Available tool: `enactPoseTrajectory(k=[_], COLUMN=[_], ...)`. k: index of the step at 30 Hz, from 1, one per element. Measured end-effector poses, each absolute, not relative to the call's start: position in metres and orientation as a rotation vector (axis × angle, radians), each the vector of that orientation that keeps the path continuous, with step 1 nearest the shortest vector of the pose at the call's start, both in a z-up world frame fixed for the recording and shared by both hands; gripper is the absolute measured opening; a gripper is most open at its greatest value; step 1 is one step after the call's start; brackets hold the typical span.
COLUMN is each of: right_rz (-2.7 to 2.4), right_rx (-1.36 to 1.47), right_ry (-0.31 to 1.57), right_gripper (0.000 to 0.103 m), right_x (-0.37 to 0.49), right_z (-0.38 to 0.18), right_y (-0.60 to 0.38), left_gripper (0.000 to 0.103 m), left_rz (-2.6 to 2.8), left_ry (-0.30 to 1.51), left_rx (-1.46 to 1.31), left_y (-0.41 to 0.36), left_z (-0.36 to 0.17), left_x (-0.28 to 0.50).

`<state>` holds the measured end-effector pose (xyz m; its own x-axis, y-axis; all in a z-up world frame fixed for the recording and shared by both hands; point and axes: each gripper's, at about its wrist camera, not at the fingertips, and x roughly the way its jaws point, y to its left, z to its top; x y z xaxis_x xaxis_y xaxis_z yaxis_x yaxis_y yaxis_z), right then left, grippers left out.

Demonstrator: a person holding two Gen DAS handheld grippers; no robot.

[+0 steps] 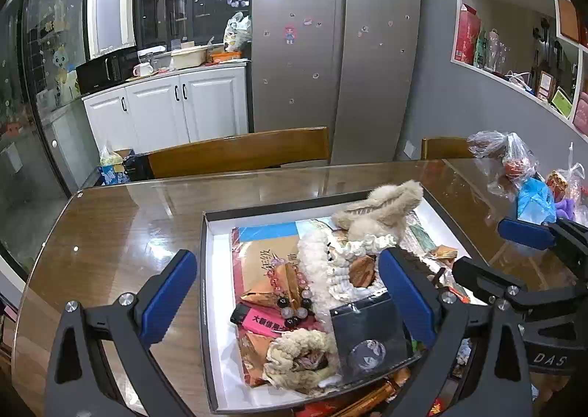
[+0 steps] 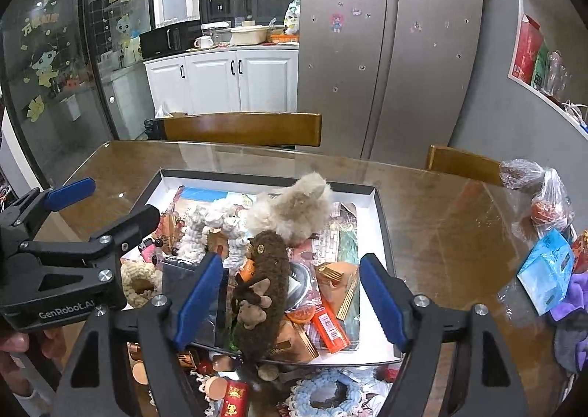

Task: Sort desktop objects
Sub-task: 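Withdraw both open tools from the box back over the table items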

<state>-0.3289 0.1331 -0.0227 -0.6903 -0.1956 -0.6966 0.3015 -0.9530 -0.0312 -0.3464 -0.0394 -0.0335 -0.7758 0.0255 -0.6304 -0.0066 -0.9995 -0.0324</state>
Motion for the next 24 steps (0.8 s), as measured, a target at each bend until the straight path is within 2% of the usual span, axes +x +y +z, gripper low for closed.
enactPoseTrajectory(k=[16, 24], right_rz=[-2.672, -2.674], right_rx=[1.028, 1.015], right_ry=[0.170, 0.156], right_gripper=[0.079, 0.079], right_x=[-0.293, -0.266], right_z=[-0.002, 0.007], right_y=[0.148, 0.153], left_gripper=[0.100, 0.100], left_rz=[2.916, 2.920], left_ry=[-0.040, -0.108], left_rx=[-1.005, -1.028], left_y=[-0.026, -0.031], left_z=[-0.012, -0.010], left_x=[-0.302, -0.267])
